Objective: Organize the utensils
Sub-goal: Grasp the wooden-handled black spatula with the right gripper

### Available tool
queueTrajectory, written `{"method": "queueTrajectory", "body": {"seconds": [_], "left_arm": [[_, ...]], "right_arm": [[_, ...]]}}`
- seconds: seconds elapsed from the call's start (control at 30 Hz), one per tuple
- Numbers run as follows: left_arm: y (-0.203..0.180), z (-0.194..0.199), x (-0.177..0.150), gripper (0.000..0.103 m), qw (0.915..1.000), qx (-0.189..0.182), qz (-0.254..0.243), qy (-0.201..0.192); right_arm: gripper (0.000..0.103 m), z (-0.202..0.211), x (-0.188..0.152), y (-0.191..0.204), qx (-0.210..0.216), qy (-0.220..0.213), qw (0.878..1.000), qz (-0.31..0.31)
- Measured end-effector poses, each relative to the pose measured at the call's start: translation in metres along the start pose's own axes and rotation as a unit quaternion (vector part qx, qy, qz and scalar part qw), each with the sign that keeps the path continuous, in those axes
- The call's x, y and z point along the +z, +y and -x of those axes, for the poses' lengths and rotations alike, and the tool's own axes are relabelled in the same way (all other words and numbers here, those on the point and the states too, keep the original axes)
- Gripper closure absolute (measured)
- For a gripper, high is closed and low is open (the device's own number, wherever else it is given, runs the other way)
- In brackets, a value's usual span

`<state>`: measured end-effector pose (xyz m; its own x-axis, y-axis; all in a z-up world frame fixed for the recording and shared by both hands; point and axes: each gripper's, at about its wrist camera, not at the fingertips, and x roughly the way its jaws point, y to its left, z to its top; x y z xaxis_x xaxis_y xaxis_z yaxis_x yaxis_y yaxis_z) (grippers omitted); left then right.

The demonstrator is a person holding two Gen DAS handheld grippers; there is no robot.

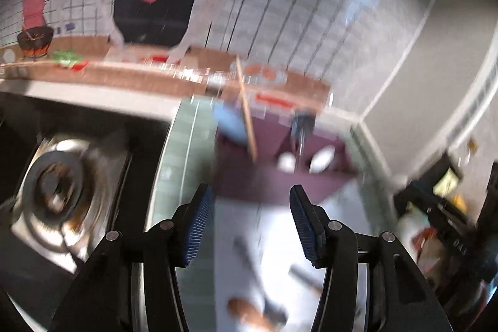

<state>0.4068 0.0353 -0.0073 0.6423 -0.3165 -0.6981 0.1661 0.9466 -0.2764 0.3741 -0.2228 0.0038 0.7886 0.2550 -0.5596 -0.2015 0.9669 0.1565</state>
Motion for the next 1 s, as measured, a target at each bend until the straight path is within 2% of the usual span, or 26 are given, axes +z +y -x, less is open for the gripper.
{"method": "queueTrajectory", "body": {"seconds": [0.17, 0.27, 0.4, 0.47, 0.57, 0.8, 0.9, 1.0], "left_arm": [[0.0, 0.009, -0.057, 0.05, 0.9981, 0.023, -0.015, 0.056], [0.01, 0.013, -0.081, 0.048, 0.9969, 0.023, 0.009, 0.075], [0.023, 0.015, -0.103, 0.046, 0.9943, 0.032, 0.044, 0.092], [0.027, 0.018, -0.11, 0.046, 0.9931, 0.034, 0.051, 0.099], [0.03, 0.025, -0.116, 0.046, 0.993, 0.038, 0.054, 0.098], [0.028, 0.018, -0.135, 0.044, 0.9883, 0.034, 0.059, 0.136], [0.017, 0.012, -0.142, 0.044, 0.987, 0.033, 0.044, 0.151], [0.0, 0.005, -0.144, 0.044, 0.9859, 0.03, 0.017, 0.164]], "right_arm": [[0.067, 0.005, -0.048, 0.011, 0.014, 0.072, 0.996, 0.053], [0.067, 0.005, -0.075, 0.021, 0.018, 0.105, 0.991, 0.082], [0.069, -0.003, -0.103, 0.038, 0.046, 0.144, 0.983, 0.107], [0.081, -0.008, -0.112, 0.045, 0.052, 0.15, 0.98, 0.117], [0.086, -0.015, -0.119, 0.049, 0.054, 0.162, 0.978, 0.123], [0.089, -0.025, -0.129, 0.049, 0.048, 0.176, 0.975, 0.126], [0.09, -0.031, -0.131, 0.048, 0.04, 0.182, 0.975, 0.12], [0.096, -0.032, -0.134, 0.045, 0.031, 0.184, 0.975, 0.12]]}}
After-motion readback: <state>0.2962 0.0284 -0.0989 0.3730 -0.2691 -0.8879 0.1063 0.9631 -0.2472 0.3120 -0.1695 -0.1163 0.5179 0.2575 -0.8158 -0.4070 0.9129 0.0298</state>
